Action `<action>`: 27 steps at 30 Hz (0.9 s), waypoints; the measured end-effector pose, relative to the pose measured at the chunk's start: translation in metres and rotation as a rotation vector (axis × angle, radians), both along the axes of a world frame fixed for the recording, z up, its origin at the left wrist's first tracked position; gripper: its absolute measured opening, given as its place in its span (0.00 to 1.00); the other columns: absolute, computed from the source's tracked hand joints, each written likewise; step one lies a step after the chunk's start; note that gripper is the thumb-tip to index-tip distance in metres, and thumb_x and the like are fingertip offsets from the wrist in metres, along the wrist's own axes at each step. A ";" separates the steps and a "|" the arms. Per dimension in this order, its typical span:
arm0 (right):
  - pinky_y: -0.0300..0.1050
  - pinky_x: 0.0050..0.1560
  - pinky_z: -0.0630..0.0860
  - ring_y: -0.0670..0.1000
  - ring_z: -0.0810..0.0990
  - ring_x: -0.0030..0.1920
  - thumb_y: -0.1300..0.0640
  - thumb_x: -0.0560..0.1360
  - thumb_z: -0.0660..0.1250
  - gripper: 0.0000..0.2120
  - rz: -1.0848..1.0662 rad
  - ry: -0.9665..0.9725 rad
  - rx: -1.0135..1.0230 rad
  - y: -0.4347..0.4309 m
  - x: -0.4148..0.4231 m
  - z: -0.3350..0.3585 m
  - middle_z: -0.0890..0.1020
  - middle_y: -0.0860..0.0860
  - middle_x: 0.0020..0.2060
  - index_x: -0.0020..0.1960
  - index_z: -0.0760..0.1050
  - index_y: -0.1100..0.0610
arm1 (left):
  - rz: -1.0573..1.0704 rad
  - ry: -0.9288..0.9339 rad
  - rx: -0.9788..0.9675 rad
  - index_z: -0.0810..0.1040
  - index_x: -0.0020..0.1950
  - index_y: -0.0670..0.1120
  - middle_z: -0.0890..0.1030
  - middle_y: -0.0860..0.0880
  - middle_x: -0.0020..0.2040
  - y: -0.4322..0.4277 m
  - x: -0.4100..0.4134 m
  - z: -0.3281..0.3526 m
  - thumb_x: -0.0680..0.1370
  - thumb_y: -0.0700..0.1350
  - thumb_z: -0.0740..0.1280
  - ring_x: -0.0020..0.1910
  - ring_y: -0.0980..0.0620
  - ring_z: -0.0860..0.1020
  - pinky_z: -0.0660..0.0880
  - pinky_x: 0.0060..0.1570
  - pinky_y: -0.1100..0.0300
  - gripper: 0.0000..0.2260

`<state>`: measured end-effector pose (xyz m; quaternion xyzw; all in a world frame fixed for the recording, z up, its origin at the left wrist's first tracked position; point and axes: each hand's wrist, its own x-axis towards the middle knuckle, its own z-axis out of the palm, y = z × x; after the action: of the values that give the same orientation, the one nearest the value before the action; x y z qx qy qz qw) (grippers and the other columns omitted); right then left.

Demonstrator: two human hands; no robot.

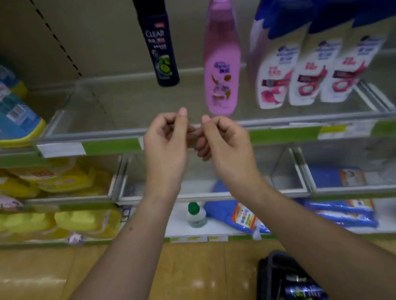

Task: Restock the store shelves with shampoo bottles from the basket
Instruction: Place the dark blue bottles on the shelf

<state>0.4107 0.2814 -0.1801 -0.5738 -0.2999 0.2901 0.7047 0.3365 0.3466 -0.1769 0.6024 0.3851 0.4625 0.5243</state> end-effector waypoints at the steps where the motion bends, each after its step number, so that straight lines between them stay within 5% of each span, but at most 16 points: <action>1: 0.36 0.30 0.71 0.44 0.72 0.27 0.61 0.83 0.61 0.14 0.015 0.000 -0.013 -0.016 0.002 -0.009 0.74 0.50 0.25 0.39 0.73 0.63 | -0.016 -0.002 -0.013 0.77 0.44 0.42 0.80 0.50 0.33 -0.016 0.001 -0.009 0.82 0.45 0.66 0.34 0.54 0.79 0.77 0.38 0.59 0.09; 8: 0.41 0.33 0.71 0.45 0.73 0.28 0.59 0.83 0.62 0.16 -0.080 0.066 -0.262 -0.152 0.044 -0.119 0.76 0.50 0.26 0.37 0.74 0.63 | -0.193 0.110 -0.217 0.79 0.45 0.39 0.80 0.52 0.31 -0.140 0.028 -0.110 0.82 0.42 0.65 0.32 0.58 0.77 0.75 0.37 0.66 0.09; 15: 0.47 0.36 0.69 0.52 0.72 0.32 0.56 0.83 0.62 0.17 -0.223 0.165 -0.536 -0.291 0.093 -0.239 0.75 0.54 0.29 0.37 0.73 0.61 | -0.427 0.371 -0.348 0.77 0.39 0.45 0.78 0.51 0.32 -0.240 0.071 -0.248 0.82 0.44 0.65 0.33 0.53 0.76 0.73 0.41 0.56 0.11; 19: 0.47 0.34 0.68 0.52 0.70 0.31 0.54 0.83 0.62 0.19 -0.288 0.226 -0.678 -0.359 0.114 -0.309 0.74 0.56 0.29 0.37 0.72 0.65 | -0.554 0.511 -0.404 0.77 0.39 0.51 0.80 0.53 0.32 -0.295 0.098 -0.324 0.81 0.46 0.66 0.32 0.59 0.78 0.73 0.41 0.57 0.11; 23: 0.49 0.43 0.73 0.51 0.74 0.37 0.52 0.82 0.63 0.17 -0.323 0.320 -0.799 -0.414 0.128 -0.374 0.78 0.57 0.37 0.46 0.75 0.66 | -0.749 0.667 -0.426 0.79 0.44 0.53 0.83 0.52 0.41 -0.345 0.121 -0.392 0.80 0.51 0.67 0.43 0.54 0.81 0.76 0.46 0.58 0.06; 27: 0.49 0.50 0.78 0.50 0.80 0.46 0.50 0.82 0.64 0.10 -0.329 0.395 -0.909 -0.446 0.136 -0.431 0.82 0.52 0.46 0.55 0.76 0.57 | -0.847 0.756 -0.469 0.80 0.51 0.55 0.82 0.53 0.49 -0.374 0.134 -0.458 0.79 0.53 0.68 0.50 0.53 0.81 0.78 0.53 0.56 0.04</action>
<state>0.5467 -0.1649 -0.6114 -0.7957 0.0893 0.3791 0.4638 0.4702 -0.0272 -0.6346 0.6940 0.3629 -0.1287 0.6084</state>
